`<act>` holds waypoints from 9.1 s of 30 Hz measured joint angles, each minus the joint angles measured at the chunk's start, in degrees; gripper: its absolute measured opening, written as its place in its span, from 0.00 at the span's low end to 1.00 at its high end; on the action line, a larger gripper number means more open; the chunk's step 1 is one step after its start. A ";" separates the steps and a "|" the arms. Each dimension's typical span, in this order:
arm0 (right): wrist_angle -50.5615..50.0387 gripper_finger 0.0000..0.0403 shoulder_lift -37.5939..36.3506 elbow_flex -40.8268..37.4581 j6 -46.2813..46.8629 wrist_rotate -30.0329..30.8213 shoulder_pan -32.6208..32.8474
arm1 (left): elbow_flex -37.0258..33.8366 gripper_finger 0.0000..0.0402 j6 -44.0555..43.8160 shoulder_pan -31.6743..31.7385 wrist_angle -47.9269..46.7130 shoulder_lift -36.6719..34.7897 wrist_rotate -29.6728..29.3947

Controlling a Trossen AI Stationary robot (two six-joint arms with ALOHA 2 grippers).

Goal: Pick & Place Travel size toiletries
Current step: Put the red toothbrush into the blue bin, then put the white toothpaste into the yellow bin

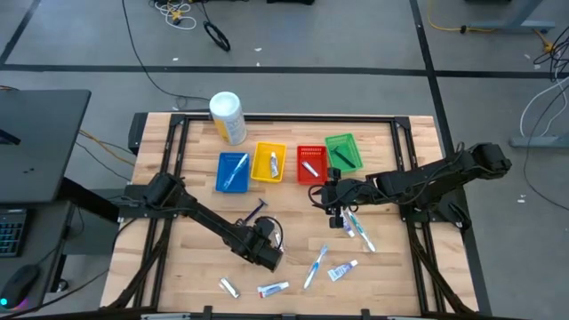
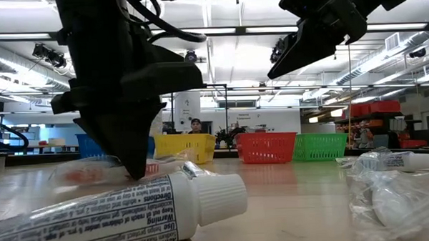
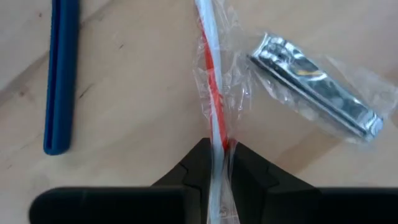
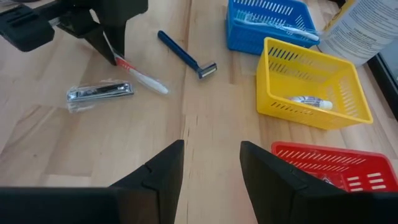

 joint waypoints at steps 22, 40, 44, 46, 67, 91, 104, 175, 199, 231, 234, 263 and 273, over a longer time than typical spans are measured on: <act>1.73 0.42 0.00 0.00 0.02 0.00 0.01 | 0.16 0.09 -5.42 6.65 -34.86 -19.21 -12.09; 2.54 0.42 0.00 0.00 0.02 0.00 0.00 | -9.93 0.10 28.96 32.03 -16.17 -20.94 -15.80; 2.57 0.42 0.00 0.00 0.02 0.00 0.01 | -16.54 0.11 34.92 32.95 -3.55 -20.94 -11.73; 2.51 0.42 0.00 0.00 0.02 0.00 0.01 | -19.48 0.11 35.28 33.09 -0.34 -20.94 -10.28; 3.41 0.42 0.00 0.00 0.44 0.02 -0.01 | -22.67 0.13 31.54 31.62 -2.88 -22.12 -6.53; 4.35 0.42 0.04 -0.02 16.59 -4.51 2.25 | -10.02 0.44 28.85 25.88 -30.74 -28.45 -15.60; 4.74 0.42 0.04 -0.04 12.08 -4.57 2.79 | -13.30 0.43 28.75 8.53 -20.72 -41.61 -26.65; 14.30 0.42 0.04 -8.54 18.51 -4.53 3.15 | -9.48 0.43 34.83 -15.91 46.56 -5.75 -12.53; 18.01 0.42 0.04 -9.22 18.71 -4.52 5.04 | -9.02 0.43 37.48 -16.35 50.45 0.76 -14.92; 17.97 0.42 0.04 -9.20 18.71 -4.52 5.04 | -9.07 0.42 38.35 -16.33 49.44 0.70 -14.17; 17.95 0.42 0.02 -9.18 18.71 -4.53 5.04 | -9.12 0.42 38.79 -16.33 51.29 1.80 -13.70; 17.62 0.42 0.04 -9.14 19.40 -4.59 5.15 | -8.37 0.41 60.12 -16.13 49.62 0.70 -12.26; 17.65 0.42 0.04 -9.16 19.40 -4.56 5.15 | -8.11 0.41 67.03 -12.25 36.71 -6.63 2.91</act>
